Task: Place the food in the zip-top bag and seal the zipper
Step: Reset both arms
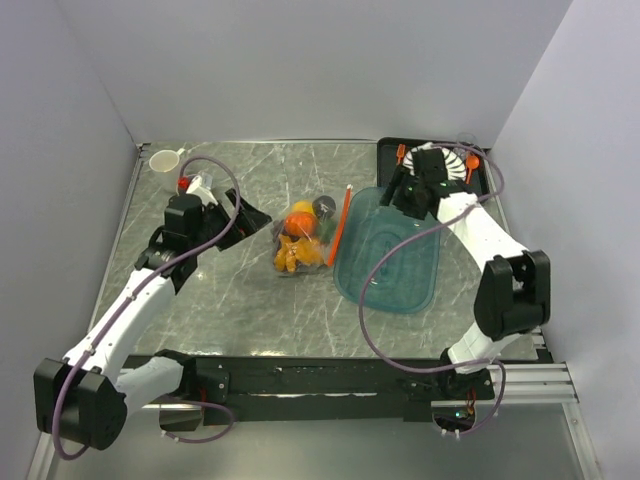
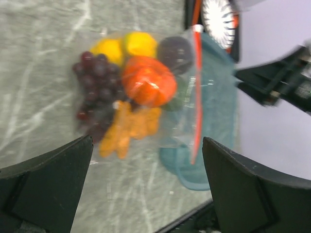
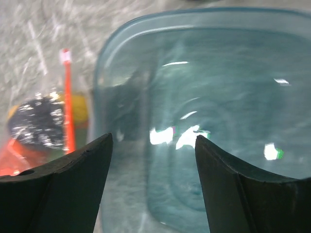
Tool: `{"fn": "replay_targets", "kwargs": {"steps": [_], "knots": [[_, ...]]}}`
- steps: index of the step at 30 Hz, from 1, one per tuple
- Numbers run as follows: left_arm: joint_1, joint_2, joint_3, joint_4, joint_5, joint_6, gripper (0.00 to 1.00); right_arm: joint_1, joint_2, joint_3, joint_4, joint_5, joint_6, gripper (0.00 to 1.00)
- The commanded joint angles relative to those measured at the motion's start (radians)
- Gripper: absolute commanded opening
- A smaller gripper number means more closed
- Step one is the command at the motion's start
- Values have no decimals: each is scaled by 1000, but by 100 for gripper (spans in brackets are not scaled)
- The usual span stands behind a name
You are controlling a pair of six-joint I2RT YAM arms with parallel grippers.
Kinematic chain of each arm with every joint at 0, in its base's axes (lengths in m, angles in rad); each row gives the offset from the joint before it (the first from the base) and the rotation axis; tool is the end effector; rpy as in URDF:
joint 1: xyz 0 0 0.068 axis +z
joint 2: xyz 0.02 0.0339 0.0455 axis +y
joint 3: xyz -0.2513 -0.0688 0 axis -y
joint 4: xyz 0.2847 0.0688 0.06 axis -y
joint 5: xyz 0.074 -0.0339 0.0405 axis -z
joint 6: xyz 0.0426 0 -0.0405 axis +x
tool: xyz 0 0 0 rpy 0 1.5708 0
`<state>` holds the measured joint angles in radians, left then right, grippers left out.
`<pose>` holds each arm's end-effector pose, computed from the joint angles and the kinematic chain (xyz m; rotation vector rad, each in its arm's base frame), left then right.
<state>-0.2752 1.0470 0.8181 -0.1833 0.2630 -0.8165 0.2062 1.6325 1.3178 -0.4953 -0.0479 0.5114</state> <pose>0.2767 -0.0896 0.2788 -0.3849 2.0643 -0.9470 0.3961 0.0849 0.2488 0.3444 2.3918 0.3935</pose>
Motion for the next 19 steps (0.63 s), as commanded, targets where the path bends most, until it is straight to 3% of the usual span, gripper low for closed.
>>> {"fn": "replay_targets", "kwargs": {"steps": [1,5,9,16,19], "knots": [[2,-1,68,-70,-94,134,99,-79,-105,-75,11,74,-56,76],[1,27,122,-146,-200,168,99,-177,-181,-147,31,92,-54,76],[1,42,144,-157,-211,177,99,-253,-218,-187,35,131,-27,81],[1,48,167,-131,-255,208,99,-301,-270,-265,121,117,-53,84],[-8,36,177,-88,-313,238,100,-300,-362,-374,267,117,-76,95]]}}
